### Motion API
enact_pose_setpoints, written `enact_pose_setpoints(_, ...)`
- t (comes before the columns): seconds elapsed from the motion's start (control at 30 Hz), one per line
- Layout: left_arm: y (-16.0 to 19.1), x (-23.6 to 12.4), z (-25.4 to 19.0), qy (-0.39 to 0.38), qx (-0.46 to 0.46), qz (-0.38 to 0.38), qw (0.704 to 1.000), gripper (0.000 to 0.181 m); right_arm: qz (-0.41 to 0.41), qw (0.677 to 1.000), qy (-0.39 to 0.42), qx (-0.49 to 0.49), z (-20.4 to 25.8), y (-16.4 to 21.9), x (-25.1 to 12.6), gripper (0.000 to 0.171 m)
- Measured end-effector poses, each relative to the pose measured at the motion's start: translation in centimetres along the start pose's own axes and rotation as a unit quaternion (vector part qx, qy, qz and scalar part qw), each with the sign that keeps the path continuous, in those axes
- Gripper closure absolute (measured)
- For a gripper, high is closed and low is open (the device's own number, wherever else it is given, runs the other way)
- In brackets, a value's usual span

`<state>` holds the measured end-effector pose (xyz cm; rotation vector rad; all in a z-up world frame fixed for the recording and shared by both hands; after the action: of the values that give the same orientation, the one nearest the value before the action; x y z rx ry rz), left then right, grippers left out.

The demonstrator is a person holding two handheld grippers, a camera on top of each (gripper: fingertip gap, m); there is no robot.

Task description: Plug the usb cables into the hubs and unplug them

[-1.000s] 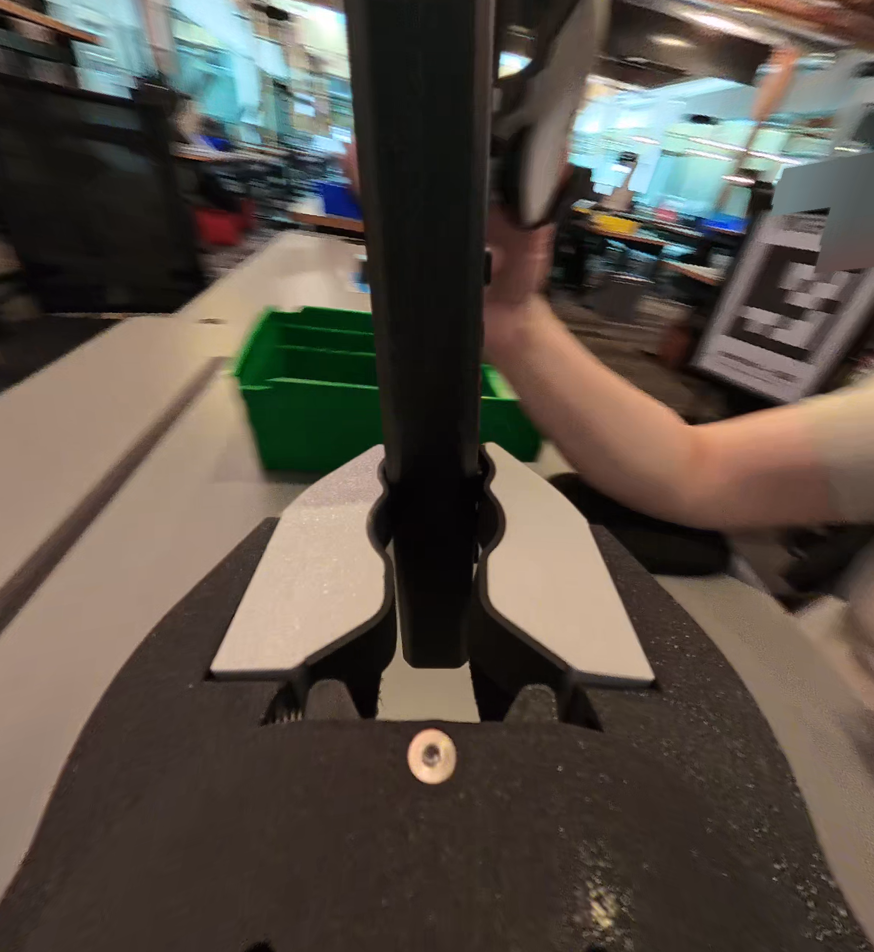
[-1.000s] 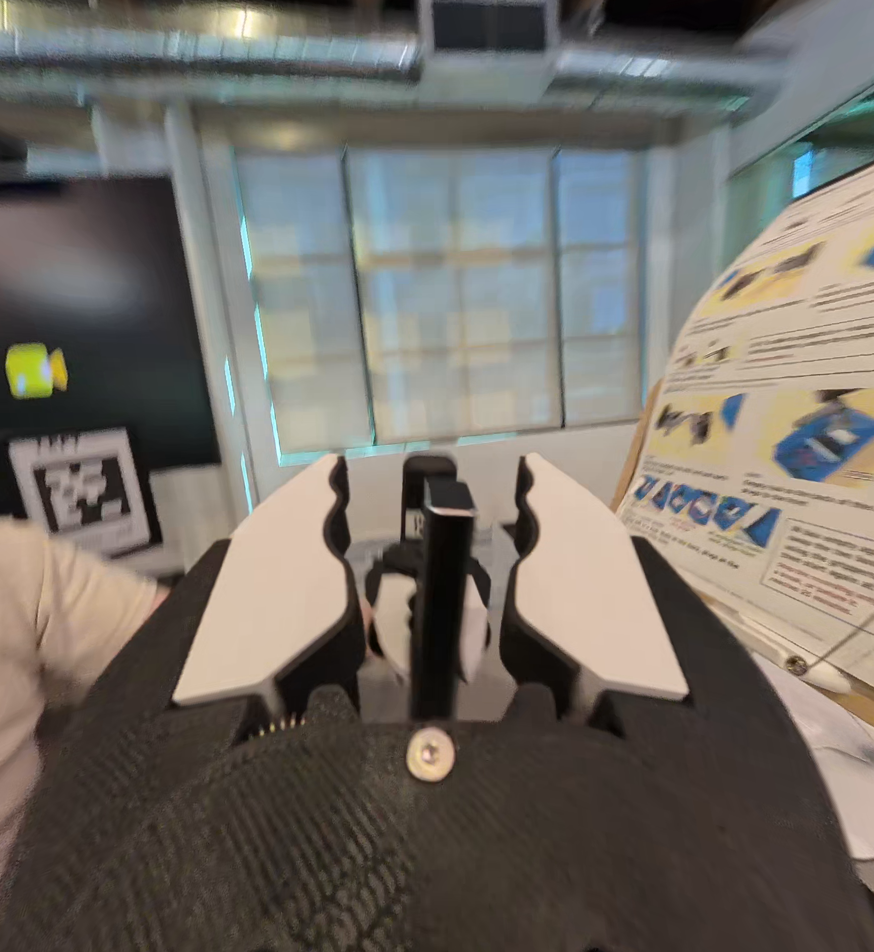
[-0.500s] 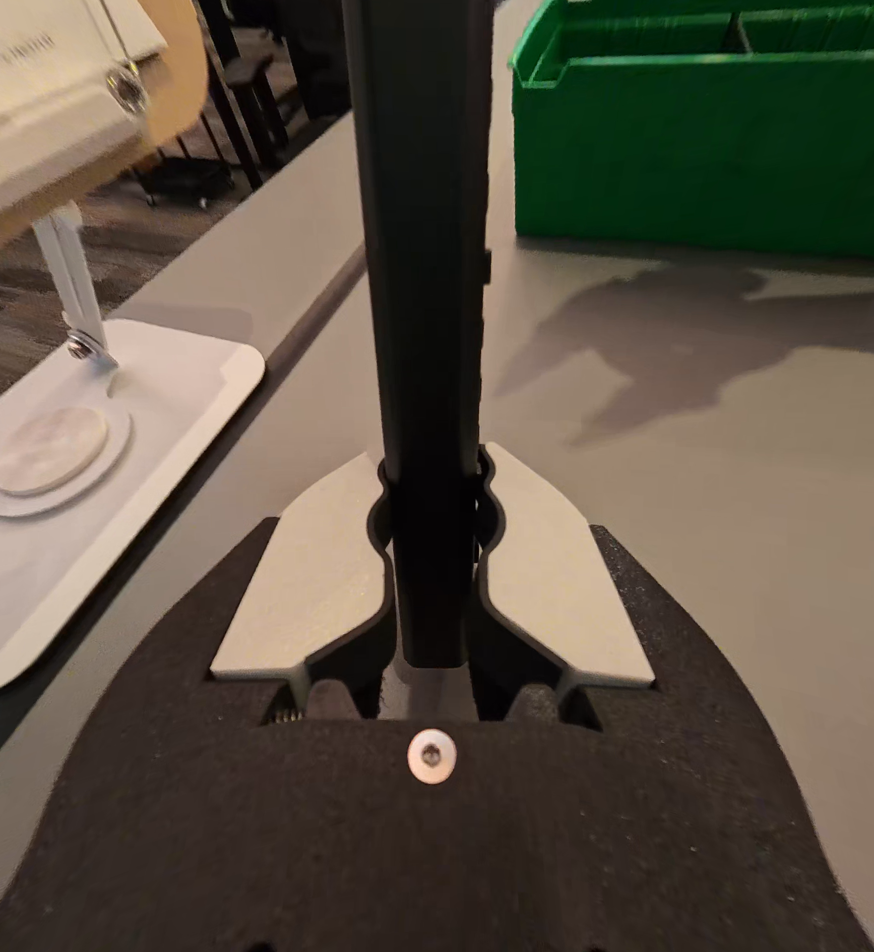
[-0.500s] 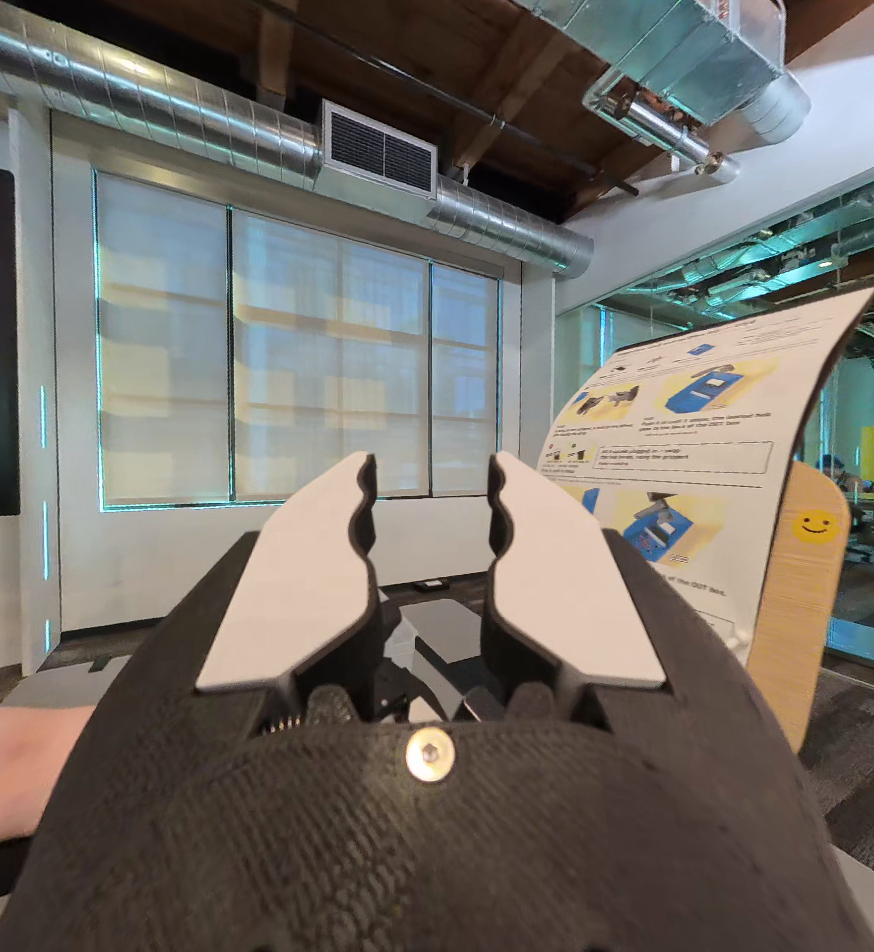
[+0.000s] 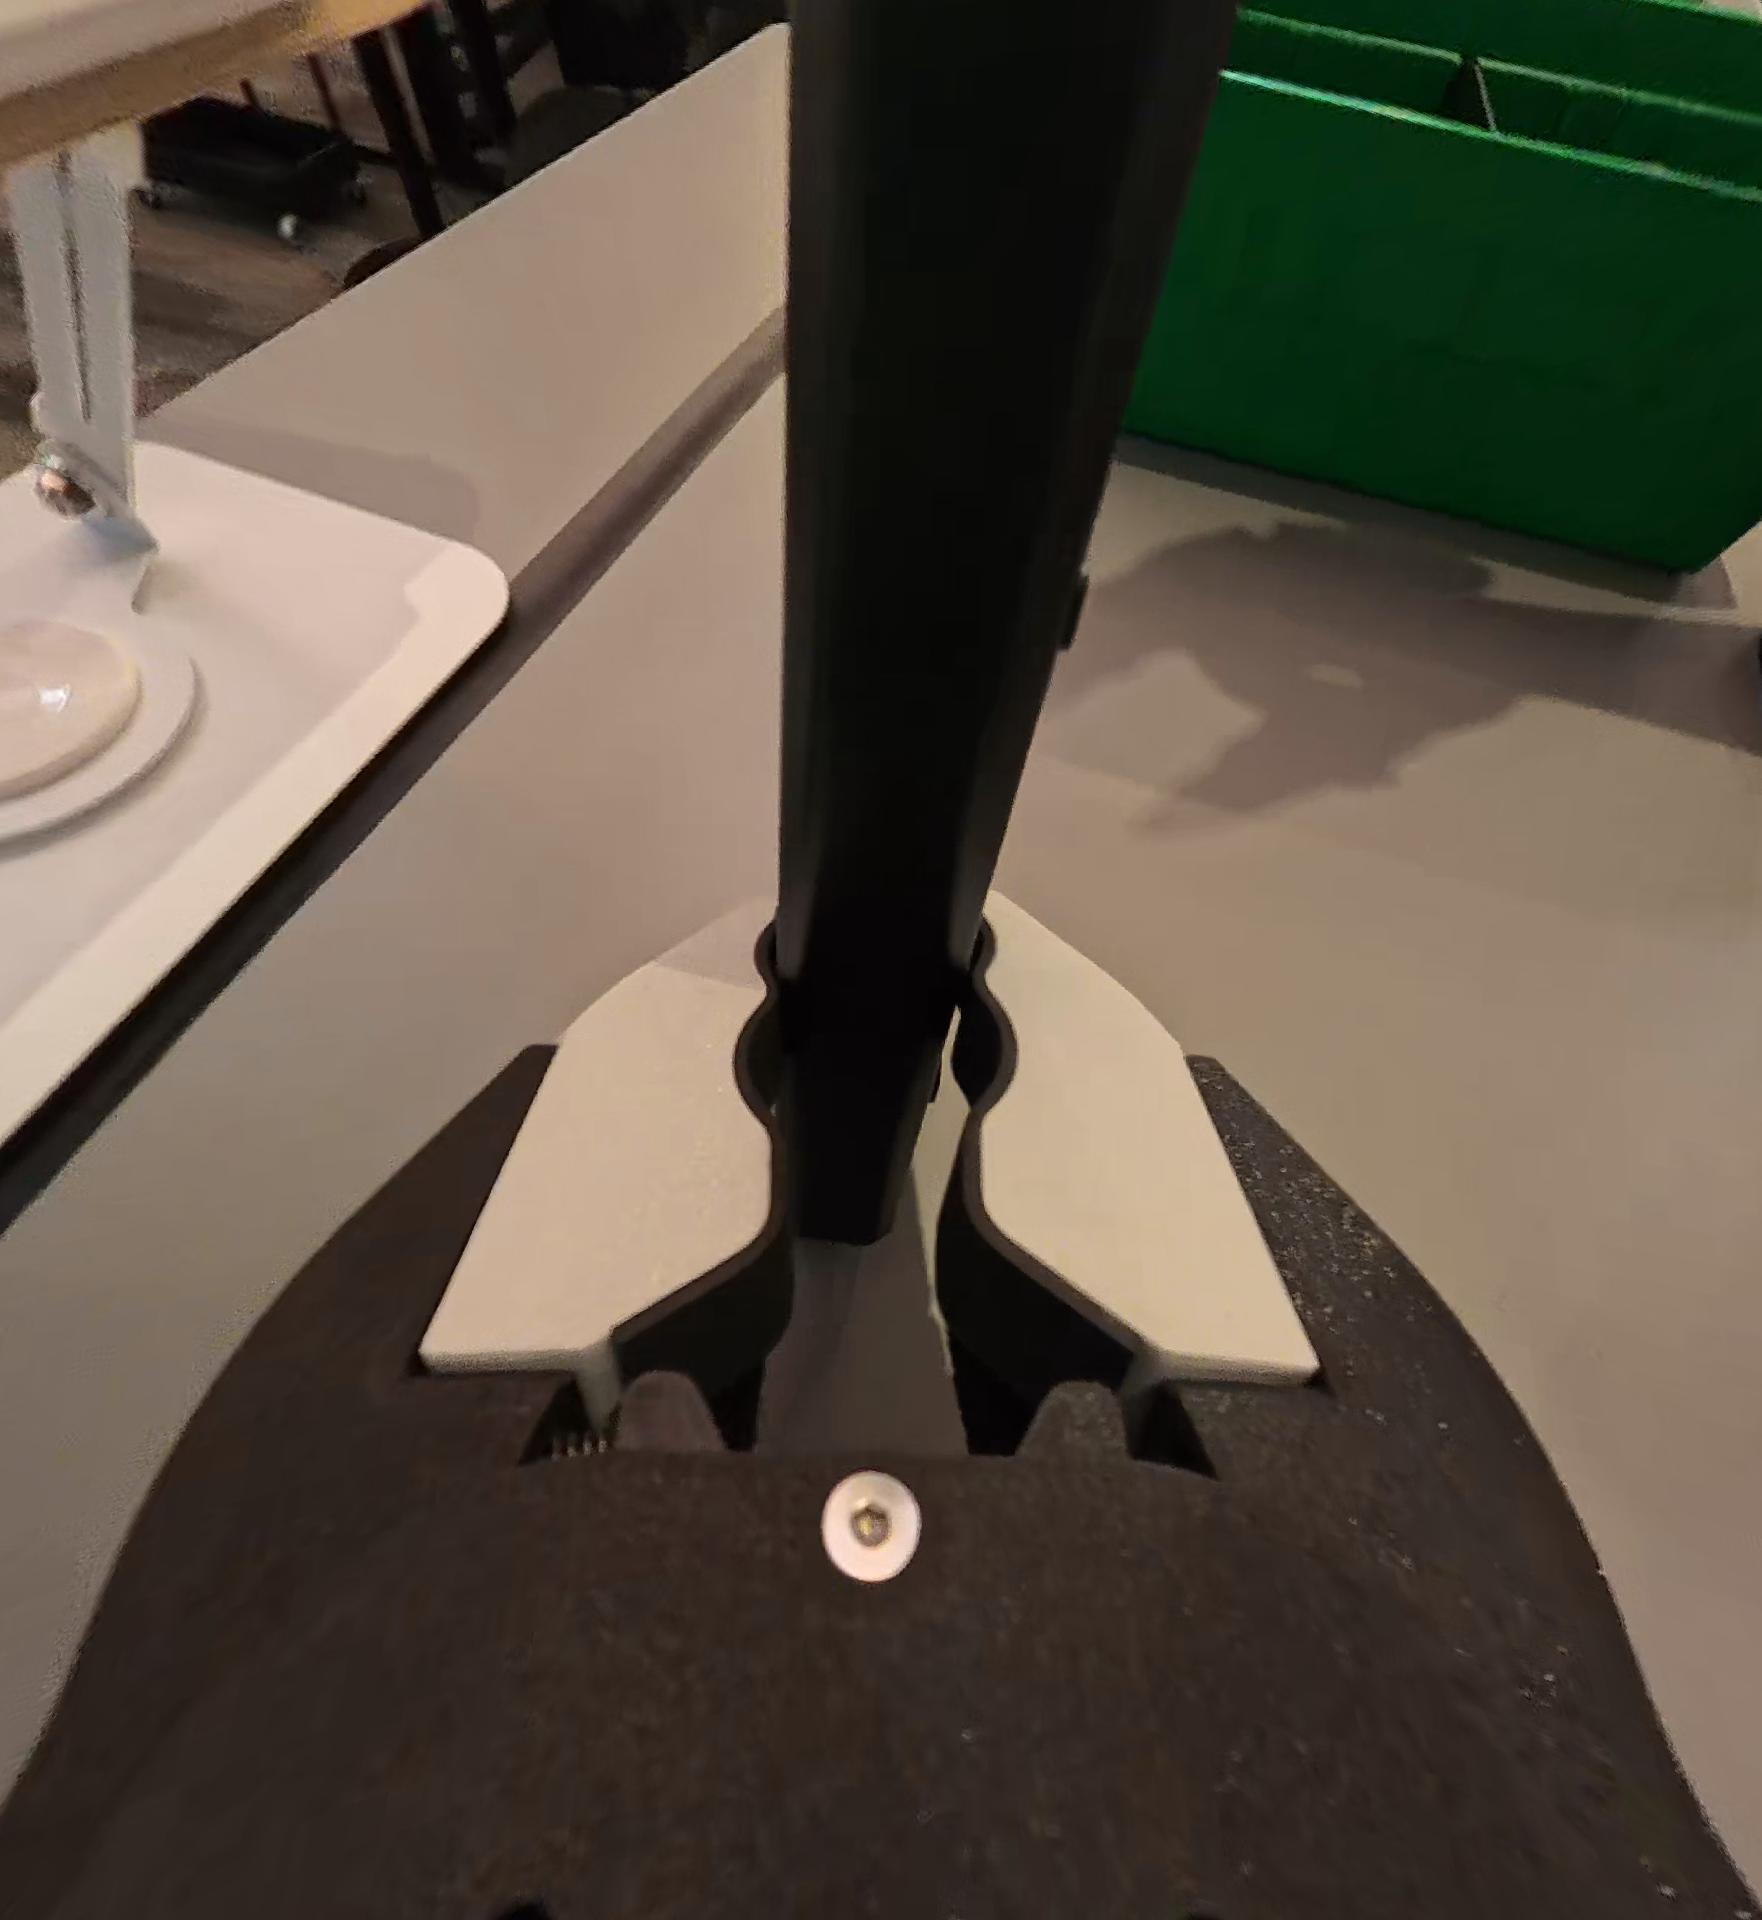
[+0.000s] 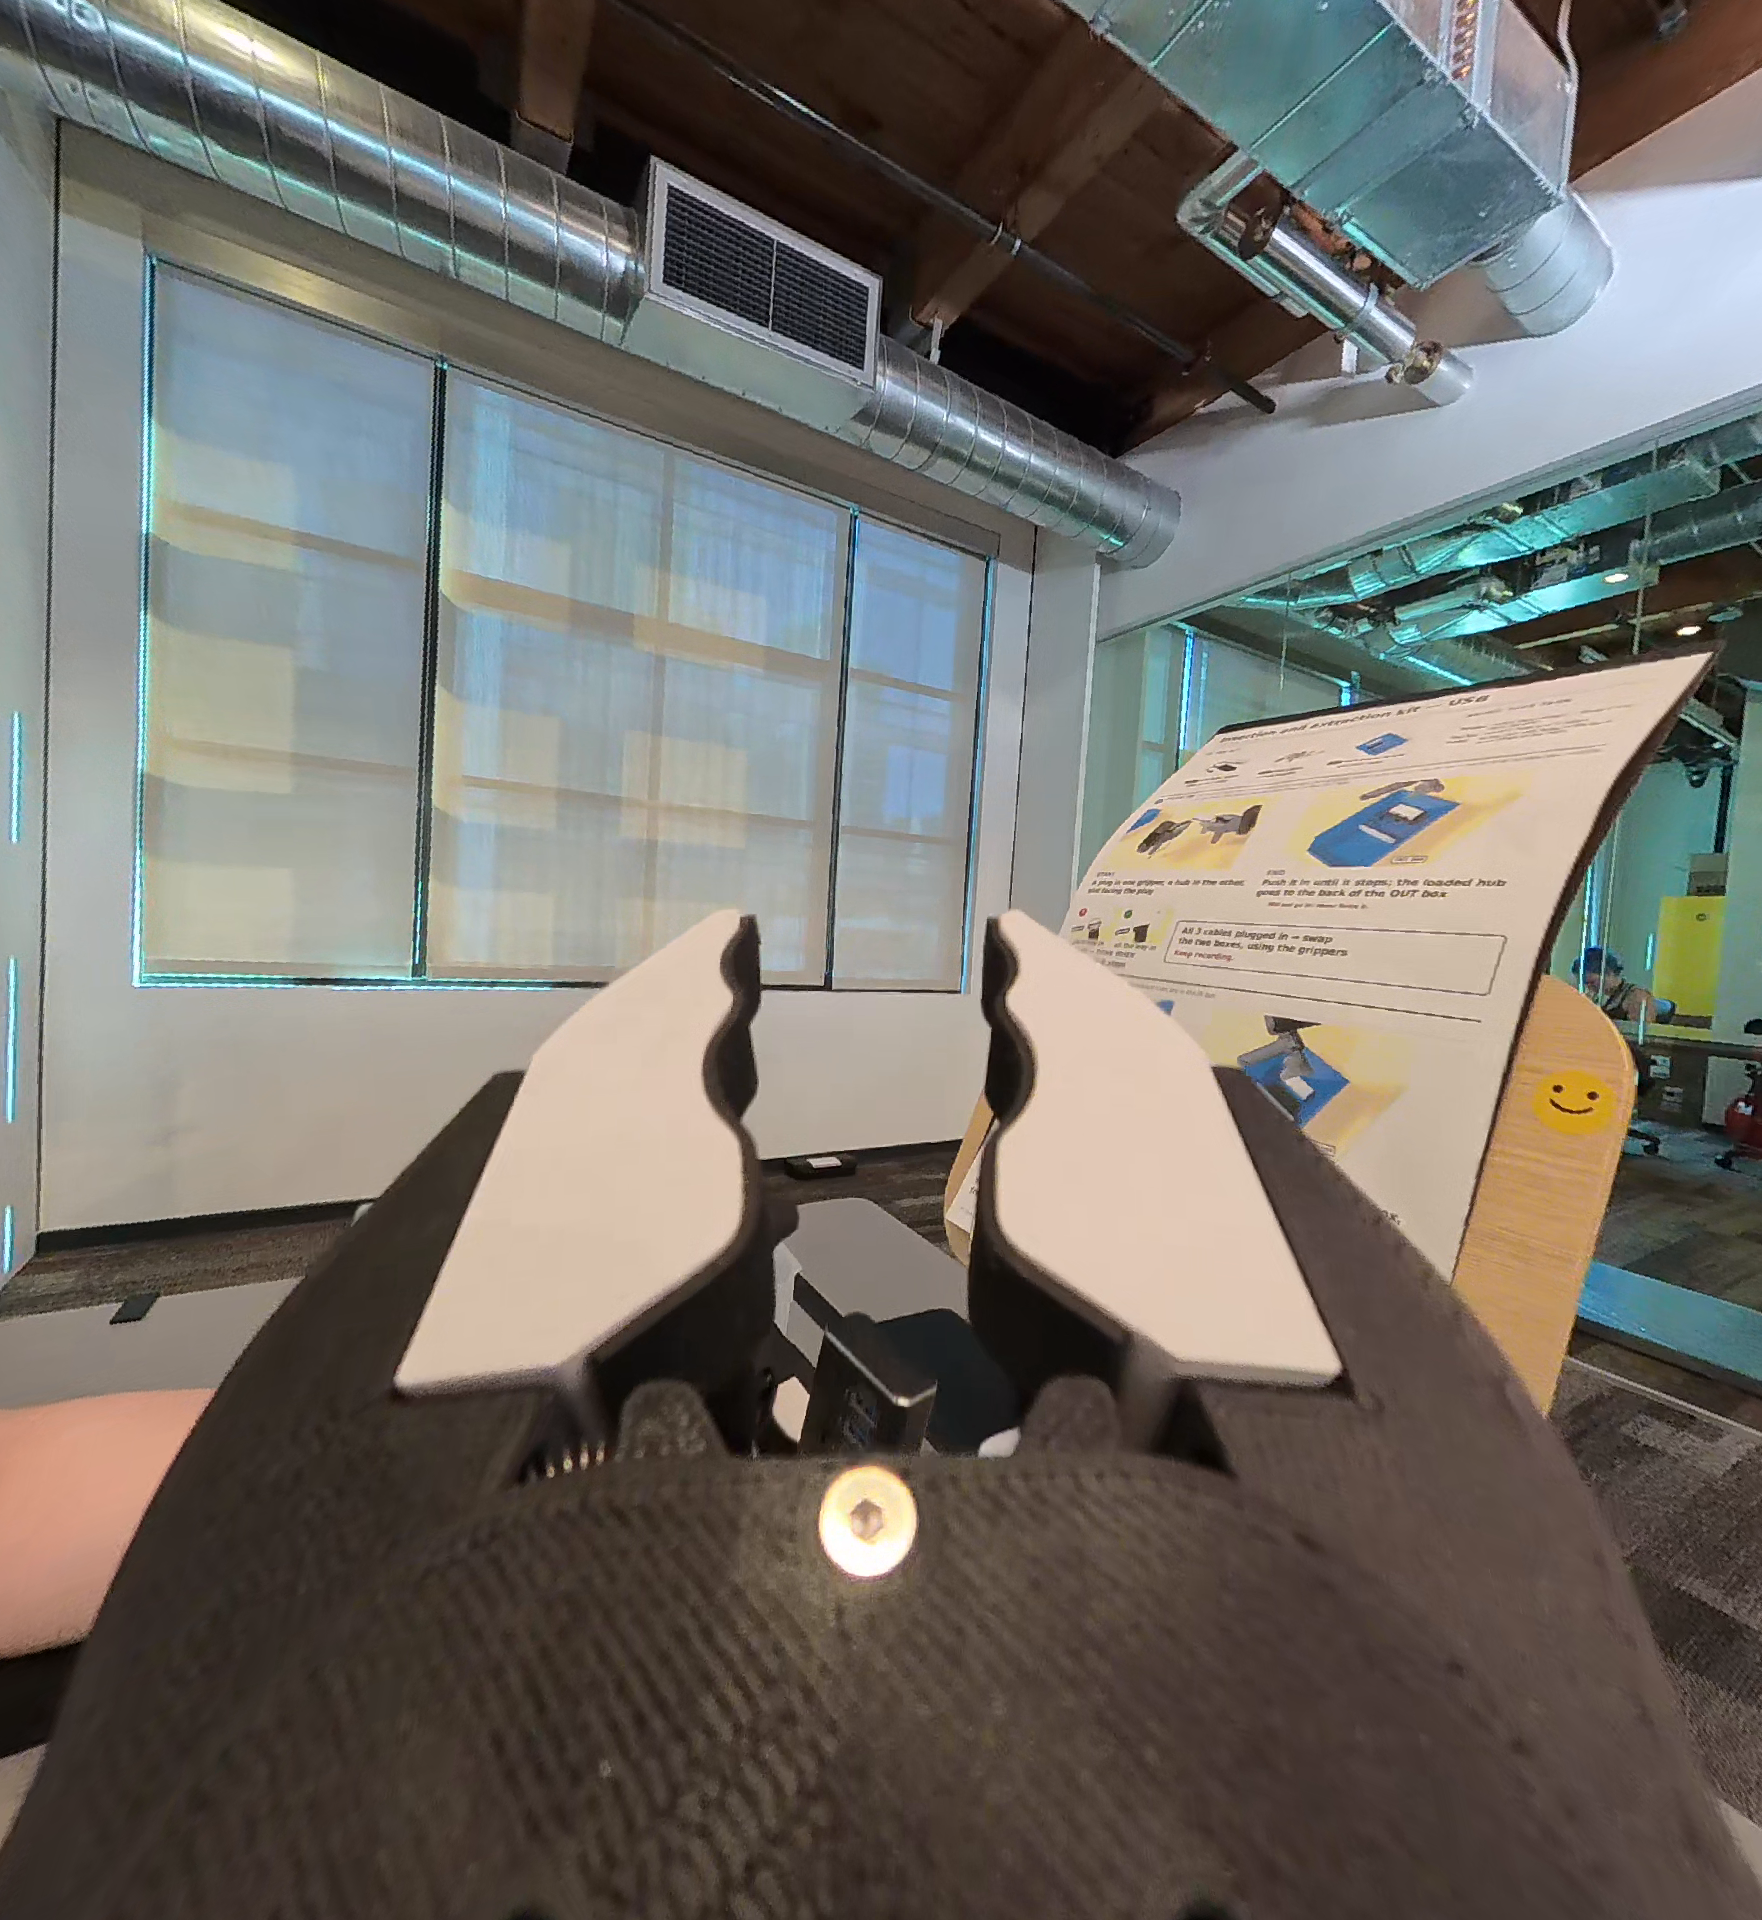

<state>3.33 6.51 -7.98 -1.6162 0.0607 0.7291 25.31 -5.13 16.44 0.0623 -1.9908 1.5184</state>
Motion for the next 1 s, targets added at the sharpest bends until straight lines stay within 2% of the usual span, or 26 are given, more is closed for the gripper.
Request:
enact_pose_setpoints(0.13,0.5,-0.2,1.2,-0.041,-0.023,0.0,0.999,0.152,0.018,1.0,0.003,-0.005,-0.1,0.5,0.2,0.13)
enact_pose_setpoints(0.27,1.0,-0.6,1.9,-0.051,-0.052,0.02,0.997,0.152,0.03,0.999,0.01,-0.005,-0.2,0.9,0.4,0.129)
enact_pose_setpoints(0.37,1.2,-0.5,1.9,-0.052,-0.037,0.03,0.998,0.151,0.038,0.999,0.01,-0.003,-0.3,1.2,0.5,0.129)
enact_pose_setpoints(0.47,1.5,0.0,2.5,-0.096,-0.034,0.065,0.993,0.11,0.051,0.999,0.012,-0.001,-0.4,1.7,0.6,0.129)
enact_pose_setpoints(0.53,1.3,0.0,2.4,-0.098,-0.039,0.079,0.991,0.108,0.059,0.998,0.014,-0.004,-0.5,1.9,0.7,0.129)
enact_pose_setpoints(0.67,-0.5,-1.4,2.4,-0.119,-0.051,0.056,0.99,0.109,0.078,0.996,0.018,-0.025,-0.4,2.1,0.9,0.128)
enact_pose_setpoints(0.77,-0.9,-2.7,2.6,-0.131,-0.059,0.075,0.987,0.103,0.085,0.996,0.022,-0.032,-0.4,2.2,0.9,0.128)
enact_pose_setpoints(0.83,-1.6,-3.6,2.7,-0.136,-0.065,0.061,0.987,0.099,0.088,0.995,0.022,-0.031,-0.4,2.3,1.0,0.127)
enact_pose_setpoints(1.0,-5.5,-7.4,2.9,-0.181,-0.077,-0.036,0.98,0.09,0.097,0.994,0.026,-0.037,-0.3,2.6,1.2,0.126)
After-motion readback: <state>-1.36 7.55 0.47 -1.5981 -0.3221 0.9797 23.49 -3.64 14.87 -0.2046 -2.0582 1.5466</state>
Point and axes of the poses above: each gripper's, where its closed fingertips meet, x out along the fingers, y out of its underside, z = x × y across the jaws, the point moved 5 cm from there along -x, back along the fingers, and after that the axes turned 9 degrees about -y, right-handed, at the moved point
